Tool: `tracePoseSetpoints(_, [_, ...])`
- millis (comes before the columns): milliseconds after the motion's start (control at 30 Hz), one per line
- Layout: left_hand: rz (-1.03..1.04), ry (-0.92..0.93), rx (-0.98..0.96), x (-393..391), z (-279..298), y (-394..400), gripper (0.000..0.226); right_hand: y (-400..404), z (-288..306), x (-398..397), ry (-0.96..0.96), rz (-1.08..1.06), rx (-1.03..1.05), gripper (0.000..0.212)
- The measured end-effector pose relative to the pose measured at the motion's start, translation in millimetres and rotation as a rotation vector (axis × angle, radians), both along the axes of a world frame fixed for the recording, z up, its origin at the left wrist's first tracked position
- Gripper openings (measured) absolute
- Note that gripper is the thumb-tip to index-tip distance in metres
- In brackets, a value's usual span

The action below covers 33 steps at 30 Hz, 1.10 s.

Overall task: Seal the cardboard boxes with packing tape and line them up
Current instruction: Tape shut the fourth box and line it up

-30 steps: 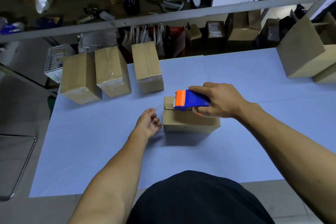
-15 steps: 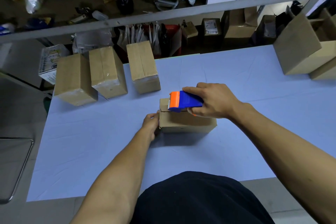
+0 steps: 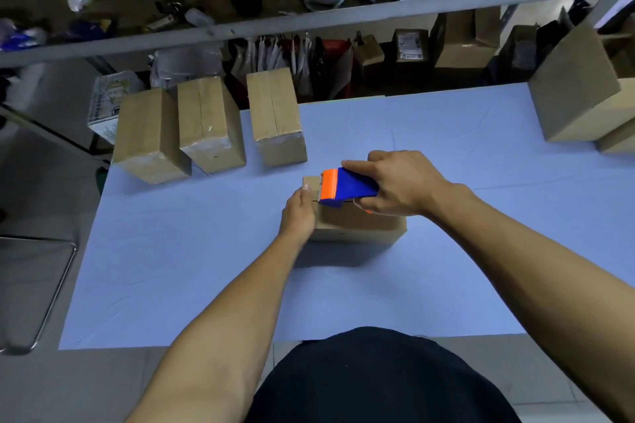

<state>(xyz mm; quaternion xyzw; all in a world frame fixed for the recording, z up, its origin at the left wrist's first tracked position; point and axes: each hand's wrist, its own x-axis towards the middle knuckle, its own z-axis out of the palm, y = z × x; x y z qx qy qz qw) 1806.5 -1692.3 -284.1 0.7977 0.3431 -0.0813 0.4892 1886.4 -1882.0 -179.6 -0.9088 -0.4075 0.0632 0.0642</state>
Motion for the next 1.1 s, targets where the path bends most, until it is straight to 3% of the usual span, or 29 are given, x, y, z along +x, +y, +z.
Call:
tracePoseSetpoints(233, [0.039, 0.006, -0.013, 0.7, 1.2, -1.4, 0.058, -17.9, 1.6, 2.4, -0.017, 0.065, -0.06, 0.072])
tracePoseSetpoints(600, [0.036, -0.037, -0.016, -3.9, -2.9, -0.1, 0.047, -101.8, -20.1, -0.7, 0.058, -0.112, -0.048, 0.068])
tracePoseSetpoints(700, [0.003, -0.026, 0.058, -5.0, -2.6, -2.4, 0.051, -105.0, -26.8, -3.5, 0.064, -0.131, -0.02, 0.067])
tracePoseSetpoints(800, [-0.112, -0.075, 0.413, -4.1, 4.4, -3.5, 0.057, -108.6, -30.5, -2.1, 0.073, -0.135, -0.006, 0.067])
tracePoseSetpoints(867, [-0.307, -0.189, 0.701, 0.0, 10.7, -12.2, 0.051, -109.6, -31.7, -2.1, 0.074, -0.138, -0.001, 0.066])
tracePoseSetpoints(967, [-0.65, -0.211, 0.751, 9.8, 15.1, -53.2, 0.048, -110.0, -32.6, -2.0, 0.071, -0.145, 0.025, 0.065])
tracePoseSetpoints(1100, [-0.783, -0.1, 0.757, 10.3, 14.2, -76.5, 0.058, -112.2, -37.5, -1.7, 0.104, -0.141, 0.044, 0.064])
